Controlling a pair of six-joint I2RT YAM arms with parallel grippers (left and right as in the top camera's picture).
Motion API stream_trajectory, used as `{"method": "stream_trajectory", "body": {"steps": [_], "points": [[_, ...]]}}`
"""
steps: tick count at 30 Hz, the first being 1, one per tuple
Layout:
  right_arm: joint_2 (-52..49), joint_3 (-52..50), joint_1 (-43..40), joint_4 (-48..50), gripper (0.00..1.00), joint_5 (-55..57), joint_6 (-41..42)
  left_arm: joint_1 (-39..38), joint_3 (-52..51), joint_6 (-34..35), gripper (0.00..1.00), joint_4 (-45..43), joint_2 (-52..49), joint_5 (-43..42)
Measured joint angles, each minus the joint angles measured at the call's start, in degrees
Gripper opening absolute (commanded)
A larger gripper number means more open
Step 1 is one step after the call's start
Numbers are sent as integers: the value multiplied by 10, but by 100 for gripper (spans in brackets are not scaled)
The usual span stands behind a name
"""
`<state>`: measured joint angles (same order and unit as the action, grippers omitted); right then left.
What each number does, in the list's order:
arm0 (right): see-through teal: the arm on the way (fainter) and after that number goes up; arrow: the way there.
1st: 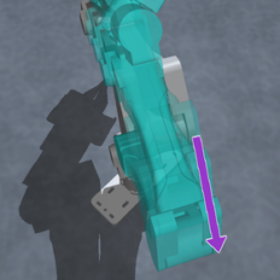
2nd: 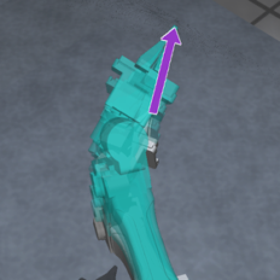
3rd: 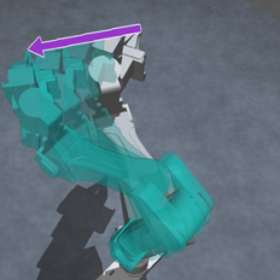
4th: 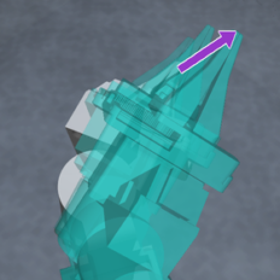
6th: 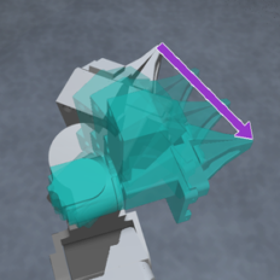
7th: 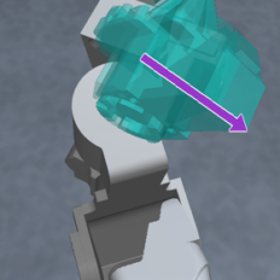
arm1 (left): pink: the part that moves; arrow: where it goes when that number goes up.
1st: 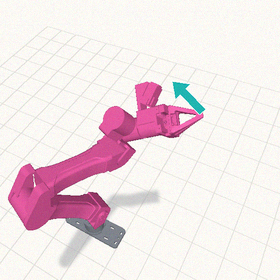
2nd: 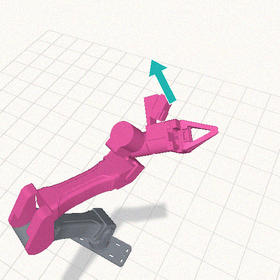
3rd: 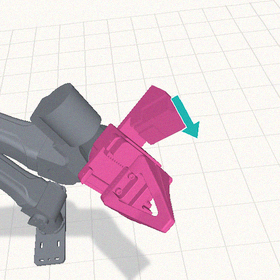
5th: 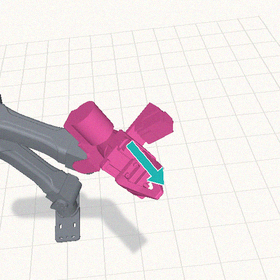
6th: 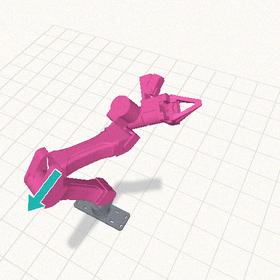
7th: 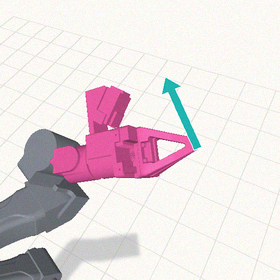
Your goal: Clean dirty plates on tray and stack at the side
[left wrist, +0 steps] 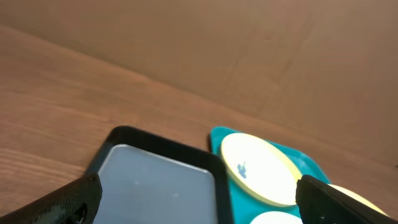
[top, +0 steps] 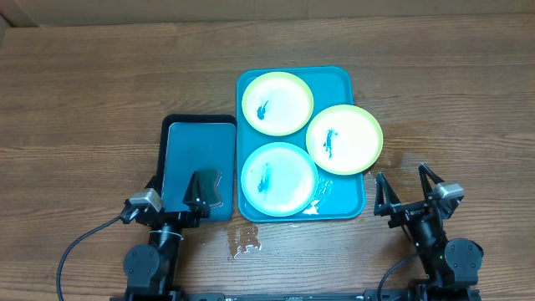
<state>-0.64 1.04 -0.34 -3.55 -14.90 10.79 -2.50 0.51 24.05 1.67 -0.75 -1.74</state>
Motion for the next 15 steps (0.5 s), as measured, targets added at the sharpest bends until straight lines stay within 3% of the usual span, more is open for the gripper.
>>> {"method": "stream_trajectory", "body": {"steps": [8, 11, 15], "points": [[0, 1, 0, 21, 100, -92, 91, 0, 9, 14, 100, -111, 0, -103], [-3, 21, 0, -12, 100, -116, 102, 0, 58, 11, 100, -67, -6, -118], [-48, 139, 0, -101, 100, -133, 110, 0, 208, -10, 100, 56, -73, -130]]}}
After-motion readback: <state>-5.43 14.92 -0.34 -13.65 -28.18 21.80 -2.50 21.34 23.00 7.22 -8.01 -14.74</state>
